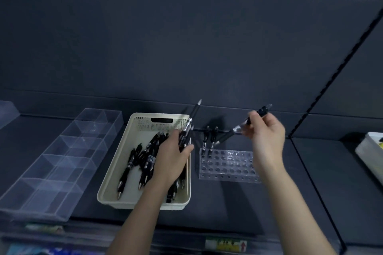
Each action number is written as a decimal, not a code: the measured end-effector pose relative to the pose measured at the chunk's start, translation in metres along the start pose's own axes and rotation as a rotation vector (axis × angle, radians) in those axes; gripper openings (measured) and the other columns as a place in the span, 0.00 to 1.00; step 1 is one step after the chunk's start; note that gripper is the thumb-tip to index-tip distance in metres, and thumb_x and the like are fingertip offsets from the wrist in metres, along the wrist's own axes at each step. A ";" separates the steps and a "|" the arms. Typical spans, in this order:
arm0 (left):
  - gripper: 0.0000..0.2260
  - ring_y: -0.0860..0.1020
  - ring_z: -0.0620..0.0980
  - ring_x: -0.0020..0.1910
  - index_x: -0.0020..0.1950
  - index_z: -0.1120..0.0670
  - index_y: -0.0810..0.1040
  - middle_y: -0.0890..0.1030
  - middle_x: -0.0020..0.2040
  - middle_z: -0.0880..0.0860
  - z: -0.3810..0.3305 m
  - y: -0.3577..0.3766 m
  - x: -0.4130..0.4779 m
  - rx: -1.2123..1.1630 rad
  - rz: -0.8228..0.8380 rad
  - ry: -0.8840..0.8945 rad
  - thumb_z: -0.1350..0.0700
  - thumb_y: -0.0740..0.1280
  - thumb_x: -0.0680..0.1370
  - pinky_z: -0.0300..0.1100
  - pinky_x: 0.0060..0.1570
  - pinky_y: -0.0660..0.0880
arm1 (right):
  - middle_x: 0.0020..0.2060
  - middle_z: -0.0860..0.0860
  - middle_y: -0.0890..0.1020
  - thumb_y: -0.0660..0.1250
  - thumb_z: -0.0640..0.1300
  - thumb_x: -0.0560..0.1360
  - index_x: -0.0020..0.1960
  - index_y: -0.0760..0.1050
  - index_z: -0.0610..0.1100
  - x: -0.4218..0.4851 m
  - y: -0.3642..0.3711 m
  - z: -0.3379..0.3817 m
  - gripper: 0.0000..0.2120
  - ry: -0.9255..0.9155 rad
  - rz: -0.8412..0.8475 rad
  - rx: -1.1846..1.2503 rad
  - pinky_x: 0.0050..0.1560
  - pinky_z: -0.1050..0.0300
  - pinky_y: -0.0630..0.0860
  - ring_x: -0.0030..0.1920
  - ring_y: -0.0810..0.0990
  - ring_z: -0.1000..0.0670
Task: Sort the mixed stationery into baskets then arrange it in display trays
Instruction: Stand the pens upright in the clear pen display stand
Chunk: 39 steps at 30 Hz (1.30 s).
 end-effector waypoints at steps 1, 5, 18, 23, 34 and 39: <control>0.14 0.75 0.34 0.44 0.62 0.49 0.71 0.78 0.48 0.41 0.003 0.001 -0.003 -0.020 -0.025 -0.019 0.53 0.67 0.77 0.26 0.39 0.67 | 0.28 0.51 0.78 0.64 0.43 0.76 0.34 0.71 0.44 0.002 -0.003 -0.003 0.12 -0.027 -0.017 -0.087 0.38 0.56 0.77 0.31 0.78 0.51; 0.16 0.73 0.31 0.42 0.65 0.52 0.69 0.76 0.47 0.39 0.002 0.003 -0.009 -0.021 -0.083 -0.028 0.51 0.64 0.79 0.26 0.38 0.66 | 0.30 0.51 0.76 0.64 0.44 0.77 0.35 0.71 0.45 -0.001 0.000 -0.019 0.12 -0.146 0.029 -0.406 0.35 0.59 0.69 0.32 0.73 0.53; 0.10 0.72 0.24 0.46 0.58 0.42 0.66 0.75 0.45 0.34 0.006 0.005 -0.010 -0.046 -0.050 -0.008 0.49 0.63 0.79 0.23 0.39 0.66 | 0.33 0.46 0.79 0.65 0.41 0.77 0.43 0.76 0.37 0.003 0.031 -0.032 0.08 -0.233 0.264 -0.638 0.33 0.66 0.67 0.35 0.75 0.48; 0.07 0.74 0.29 0.47 0.54 0.44 0.67 0.77 0.45 0.38 0.006 0.005 -0.010 -0.035 -0.043 0.004 0.49 0.63 0.79 0.27 0.39 0.67 | 0.30 0.47 0.74 0.65 0.40 0.77 0.39 0.71 0.35 0.001 0.036 -0.055 0.10 -0.146 0.352 -0.748 0.28 0.66 0.65 0.31 0.68 0.50; 0.08 0.74 0.29 0.47 0.56 0.45 0.69 0.77 0.45 0.38 0.000 0.004 -0.012 -0.024 -0.040 0.041 0.49 0.63 0.78 0.24 0.42 0.69 | 0.35 0.46 0.78 0.63 0.40 0.78 0.44 0.74 0.37 -0.004 0.045 -0.058 0.07 -0.172 0.508 -0.931 0.36 0.54 0.69 0.37 0.76 0.44; 0.12 0.74 0.32 0.47 0.59 0.46 0.69 0.76 0.47 0.36 -0.005 0.008 -0.015 0.040 0.006 0.079 0.45 0.61 0.78 0.28 0.43 0.68 | 0.47 0.47 0.79 0.68 0.41 0.75 0.54 0.77 0.40 -0.012 0.025 -0.034 0.09 -0.231 0.307 -0.844 0.48 0.58 0.72 0.47 0.76 0.49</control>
Point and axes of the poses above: each hand's wrist, its own x-axis towards the middle knuckle, its own y-axis out of the palm, z = x × y, the point moved 7 cm from there along x, towards the middle knuckle
